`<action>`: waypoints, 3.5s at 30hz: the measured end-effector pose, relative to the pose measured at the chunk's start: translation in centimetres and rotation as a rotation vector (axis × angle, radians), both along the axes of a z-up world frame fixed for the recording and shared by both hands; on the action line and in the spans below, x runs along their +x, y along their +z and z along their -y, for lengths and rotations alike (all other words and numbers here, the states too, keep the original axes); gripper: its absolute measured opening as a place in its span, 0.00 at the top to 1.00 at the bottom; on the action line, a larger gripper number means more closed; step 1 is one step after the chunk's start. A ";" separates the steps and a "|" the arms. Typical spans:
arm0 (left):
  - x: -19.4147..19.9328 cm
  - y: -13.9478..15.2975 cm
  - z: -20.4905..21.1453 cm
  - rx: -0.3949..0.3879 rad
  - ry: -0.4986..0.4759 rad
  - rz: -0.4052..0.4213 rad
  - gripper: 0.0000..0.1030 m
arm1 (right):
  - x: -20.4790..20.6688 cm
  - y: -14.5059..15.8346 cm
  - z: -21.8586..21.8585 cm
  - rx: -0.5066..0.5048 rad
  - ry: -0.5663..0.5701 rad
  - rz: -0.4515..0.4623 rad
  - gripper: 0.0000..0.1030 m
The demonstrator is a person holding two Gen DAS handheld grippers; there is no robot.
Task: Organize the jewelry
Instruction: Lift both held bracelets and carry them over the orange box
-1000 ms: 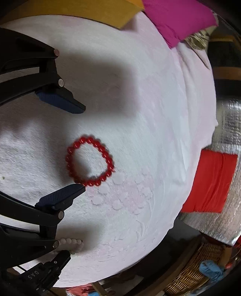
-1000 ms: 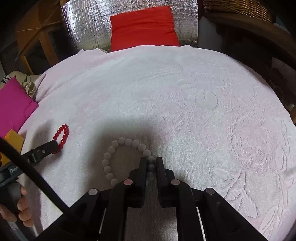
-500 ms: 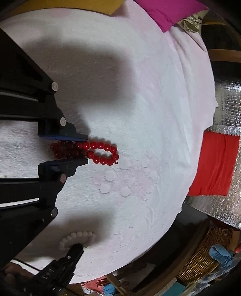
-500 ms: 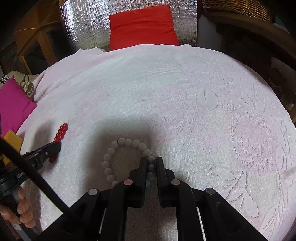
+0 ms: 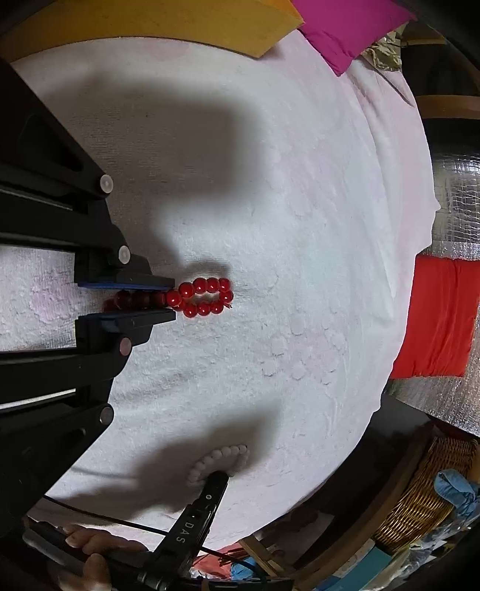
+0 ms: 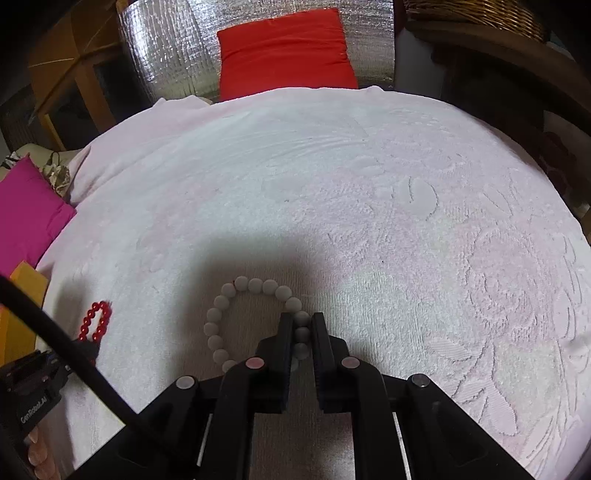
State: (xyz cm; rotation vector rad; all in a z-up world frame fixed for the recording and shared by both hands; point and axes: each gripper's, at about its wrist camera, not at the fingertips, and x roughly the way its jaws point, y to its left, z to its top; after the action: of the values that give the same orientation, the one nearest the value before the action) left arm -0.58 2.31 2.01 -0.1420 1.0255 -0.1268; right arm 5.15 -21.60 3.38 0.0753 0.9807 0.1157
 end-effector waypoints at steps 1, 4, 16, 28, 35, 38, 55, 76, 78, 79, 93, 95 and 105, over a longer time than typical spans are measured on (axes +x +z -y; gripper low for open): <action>0.2 -0.2 0.0 0.006 0.003 -0.012 0.78 | 0.1 0.0 -0.2 -0.009 -0.004 0.004 0.88; 0.4 -0.4 0.1 0.022 0.002 -0.009 0.70 | 0.2 -0.1 -0.8 -0.035 -0.012 0.024 0.87; 0.2 1.0 -0.5 0.020 0.021 0.052 0.91 | -0.6 1.8 -1.3 0.014 0.015 0.118 0.90; -0.6 3.3 -1.6 0.007 0.036 0.115 0.91 | -1.6 4.1 0.9 0.234 0.021 0.152 0.90; -0.9 3.9 -2.9 -0.001 0.054 0.128 0.91 | -1.7 4.1 1.0 0.249 0.015 0.146 0.90; -1.2 4.1 -3.2 -0.004 0.056 0.132 0.91 | -1.6 3.9 0.6 0.247 0.025 0.136 0.90; -2.8 6.7 -3.8 -0.017 0.071 0.211 0.91 | -2.5 5.1 -1.8 0.247 0.085 0.200 0.90; -8.1 11.6 -3.5 0.037 0.131 0.353 0.91 | -6.9 6.4 -7.5 0.261 0.196 0.274 0.90; -8.7 11.9 -3.8 0.036 0.138 0.365 0.91 | -7.2 6.4 -8.0 0.260 0.206 0.278 0.90; -9.0 12.1 -4.0 0.032 0.144 0.370 0.91 | -7.3 6.3 -8.2 0.259 0.209 0.280 0.90; -12.4 15.8 -8.0 -0.010 0.212 0.477 0.91 | -8.4 7.2 -10.9 0.271 0.246 0.325 0.90; -13.0 16.4 -9.0 -0.013 0.223 0.493 0.91 | -8.7 7.7 -11.5 0.271 0.262 0.340 0.90; -14.9 17.2 -13.6 -0.023 0.307 0.525 0.91 | -9.8 9.9 -17.3 0.267 0.365 0.374 0.90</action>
State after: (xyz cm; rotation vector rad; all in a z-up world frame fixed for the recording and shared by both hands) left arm -15.52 15.93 19.24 -0.2695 0.4706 0.1016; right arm -4.65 -4.30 13.30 0.1142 0.5923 0.5771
